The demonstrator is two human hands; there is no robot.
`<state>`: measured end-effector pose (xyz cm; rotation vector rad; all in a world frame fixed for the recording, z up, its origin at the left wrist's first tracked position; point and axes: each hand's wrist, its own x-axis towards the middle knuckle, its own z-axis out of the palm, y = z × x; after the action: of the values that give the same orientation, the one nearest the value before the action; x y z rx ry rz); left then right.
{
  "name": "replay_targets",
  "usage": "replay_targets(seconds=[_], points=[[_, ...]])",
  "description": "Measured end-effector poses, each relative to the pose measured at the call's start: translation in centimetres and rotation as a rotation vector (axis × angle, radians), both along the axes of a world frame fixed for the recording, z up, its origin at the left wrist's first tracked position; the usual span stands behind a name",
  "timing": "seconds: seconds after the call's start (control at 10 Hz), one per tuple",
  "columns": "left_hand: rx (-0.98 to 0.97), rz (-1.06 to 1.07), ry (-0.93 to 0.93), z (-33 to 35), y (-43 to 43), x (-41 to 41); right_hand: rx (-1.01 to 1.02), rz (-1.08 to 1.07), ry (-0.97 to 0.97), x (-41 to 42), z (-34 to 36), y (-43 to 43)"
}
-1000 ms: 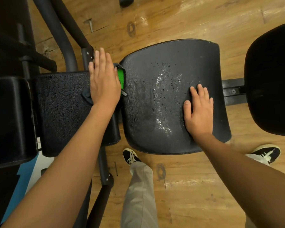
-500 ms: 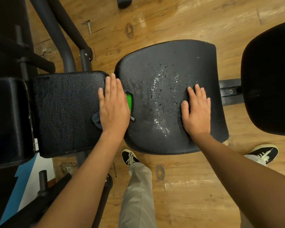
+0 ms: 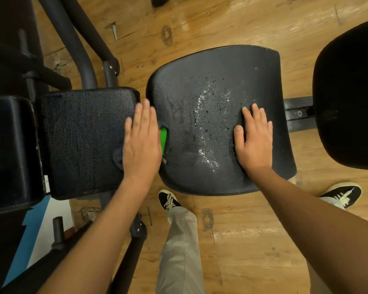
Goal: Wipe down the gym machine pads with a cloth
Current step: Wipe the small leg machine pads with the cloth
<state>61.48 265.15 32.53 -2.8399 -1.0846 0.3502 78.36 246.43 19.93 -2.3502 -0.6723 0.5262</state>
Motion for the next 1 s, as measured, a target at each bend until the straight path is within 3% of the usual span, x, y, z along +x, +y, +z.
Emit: replay_targets(seconds=[0.2,0.6,1.0], points=[[0.007,-0.027,0.055,-0.2,-2.6,-2.5,-0.005,0.003,0.001,0.0,0.1,0.0],[0.02,0.048,-0.062,-0.8,5.7,5.5,-0.003,0.009,0.007,0.0,0.1,-0.1],[0.0,0.046,0.003,-0.6,-2.4,-1.3,-0.003,0.011,0.015,0.1,0.2,-0.2]])
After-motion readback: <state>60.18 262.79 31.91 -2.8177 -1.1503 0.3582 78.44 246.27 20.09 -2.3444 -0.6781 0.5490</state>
